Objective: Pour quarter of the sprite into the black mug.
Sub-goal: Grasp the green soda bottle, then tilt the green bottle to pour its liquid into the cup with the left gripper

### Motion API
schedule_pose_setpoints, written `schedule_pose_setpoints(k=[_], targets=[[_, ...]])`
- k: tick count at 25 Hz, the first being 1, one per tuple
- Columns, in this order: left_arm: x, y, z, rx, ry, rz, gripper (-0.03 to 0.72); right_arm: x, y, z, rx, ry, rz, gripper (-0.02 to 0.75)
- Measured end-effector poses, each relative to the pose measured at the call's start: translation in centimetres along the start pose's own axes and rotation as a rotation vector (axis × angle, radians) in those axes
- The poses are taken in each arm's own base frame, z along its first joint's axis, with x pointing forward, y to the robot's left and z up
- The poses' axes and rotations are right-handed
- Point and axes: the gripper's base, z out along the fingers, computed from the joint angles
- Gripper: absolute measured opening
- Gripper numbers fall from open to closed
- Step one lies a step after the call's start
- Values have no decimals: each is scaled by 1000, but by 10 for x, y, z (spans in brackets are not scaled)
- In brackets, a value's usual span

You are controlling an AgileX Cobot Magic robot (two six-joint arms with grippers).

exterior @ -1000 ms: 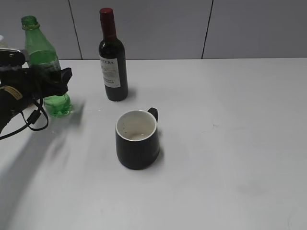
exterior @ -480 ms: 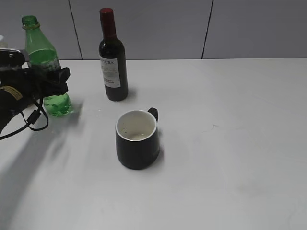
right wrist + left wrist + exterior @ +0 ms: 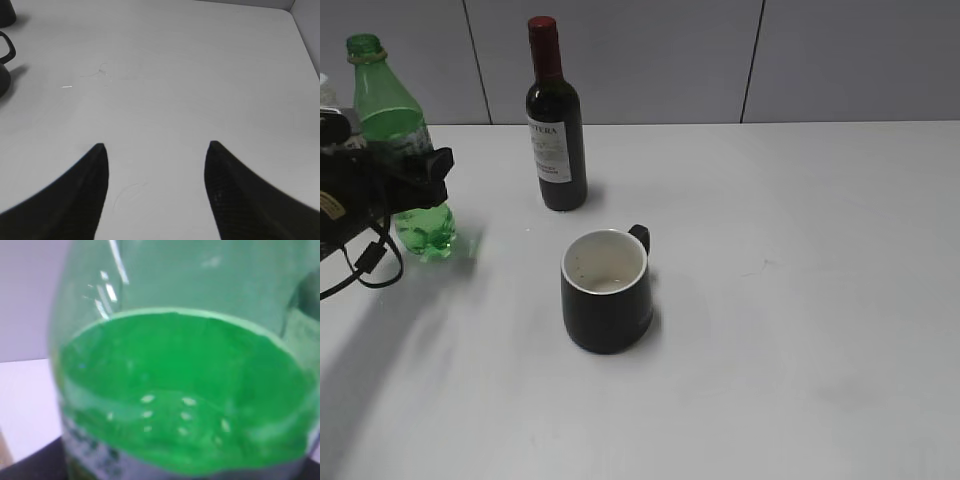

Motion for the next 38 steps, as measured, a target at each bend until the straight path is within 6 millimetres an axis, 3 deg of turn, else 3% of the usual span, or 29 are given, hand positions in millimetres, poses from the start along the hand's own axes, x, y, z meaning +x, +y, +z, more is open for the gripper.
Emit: schedule_pose_setpoints(k=[12,20,27,38], targets=[[-24,-3,-63,-72,-32,80,484,0,0,0,0,0,0,464],[-29,-26,-93,-94,-36,164,484,0,0,0,0,0,0,464],[-28,-51,-104,-130,-12,289,483,0,0,0,0,0,0,464],[-26,-72,-111,-188,32,574,476,0,0,0,0,0,0,464]])
